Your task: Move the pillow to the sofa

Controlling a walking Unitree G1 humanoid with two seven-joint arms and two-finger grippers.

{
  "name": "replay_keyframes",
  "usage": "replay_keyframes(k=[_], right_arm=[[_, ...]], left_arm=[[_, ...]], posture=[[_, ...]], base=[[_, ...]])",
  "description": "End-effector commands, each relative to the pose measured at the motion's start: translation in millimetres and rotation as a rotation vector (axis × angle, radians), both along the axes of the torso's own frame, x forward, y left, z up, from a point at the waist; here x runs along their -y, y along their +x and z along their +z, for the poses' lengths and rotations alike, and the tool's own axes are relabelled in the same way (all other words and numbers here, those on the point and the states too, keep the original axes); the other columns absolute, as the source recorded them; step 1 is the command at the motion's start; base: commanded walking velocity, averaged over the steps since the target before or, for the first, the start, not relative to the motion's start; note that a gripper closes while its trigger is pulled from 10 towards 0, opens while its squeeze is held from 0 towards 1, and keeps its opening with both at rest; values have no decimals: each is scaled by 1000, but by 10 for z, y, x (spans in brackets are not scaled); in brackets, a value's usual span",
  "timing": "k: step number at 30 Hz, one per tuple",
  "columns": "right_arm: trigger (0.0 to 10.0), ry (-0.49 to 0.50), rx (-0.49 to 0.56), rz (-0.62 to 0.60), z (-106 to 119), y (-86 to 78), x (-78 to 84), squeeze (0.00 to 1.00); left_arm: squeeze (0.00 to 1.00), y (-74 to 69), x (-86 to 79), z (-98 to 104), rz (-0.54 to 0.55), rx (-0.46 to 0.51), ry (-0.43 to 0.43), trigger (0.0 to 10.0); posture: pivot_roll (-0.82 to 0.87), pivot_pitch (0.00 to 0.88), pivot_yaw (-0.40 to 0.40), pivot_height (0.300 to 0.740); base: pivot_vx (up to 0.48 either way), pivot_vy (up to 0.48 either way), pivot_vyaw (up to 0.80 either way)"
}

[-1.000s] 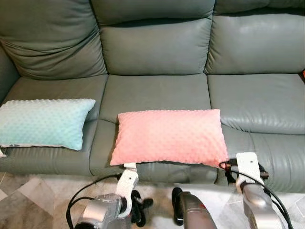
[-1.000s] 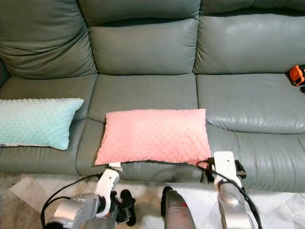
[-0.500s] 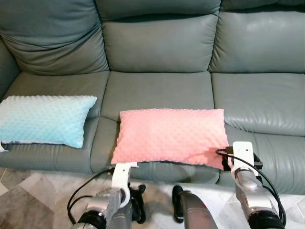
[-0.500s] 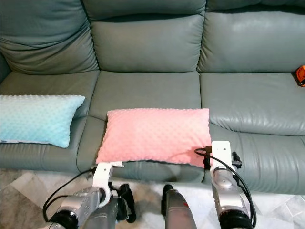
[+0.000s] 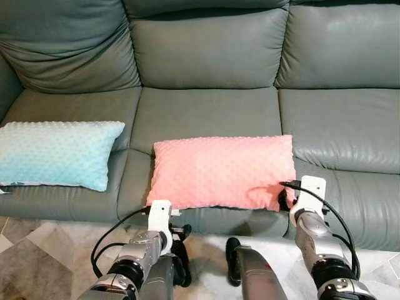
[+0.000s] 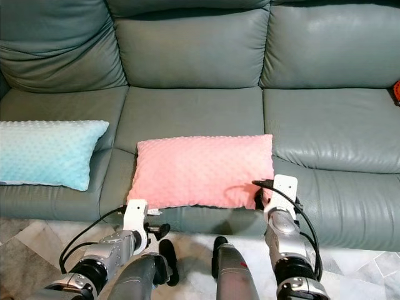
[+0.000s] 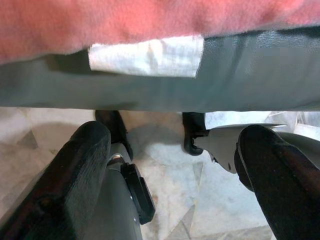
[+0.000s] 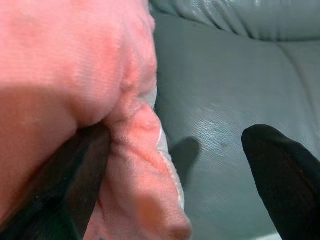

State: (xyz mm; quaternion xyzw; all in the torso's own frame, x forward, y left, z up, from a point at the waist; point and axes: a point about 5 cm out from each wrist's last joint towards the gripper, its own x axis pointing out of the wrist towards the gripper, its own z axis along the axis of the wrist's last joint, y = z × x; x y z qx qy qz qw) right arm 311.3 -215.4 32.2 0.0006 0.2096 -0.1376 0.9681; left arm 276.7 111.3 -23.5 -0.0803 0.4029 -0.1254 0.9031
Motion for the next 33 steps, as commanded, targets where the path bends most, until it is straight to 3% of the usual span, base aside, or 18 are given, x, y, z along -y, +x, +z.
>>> replay_keyframes(k=[1,11,20,33], right_arm=[[10000,44,-44,-1,-133,-82,-46,0],[10000,145,7,62,-68,42,-228,0],[10000,205,24,93,-72,55,-361,0],[10000,259,35,100,-122,8,-477,0]], left_arm=[[0,-149,-84,-139,28,-66,17,10000],[0,-175,-124,-173,46,-65,43,10000],[0,-77,-225,-108,94,-2,104,10000],[0,61,-173,9,113,80,109,10000]], posture=[[-61,421,121,740],[-62,421,123,740],[-65,424,119,740],[-74,423,113,740]], base=[[0,0,0],[0,0,0],[0,0,0],[0,0,0]])
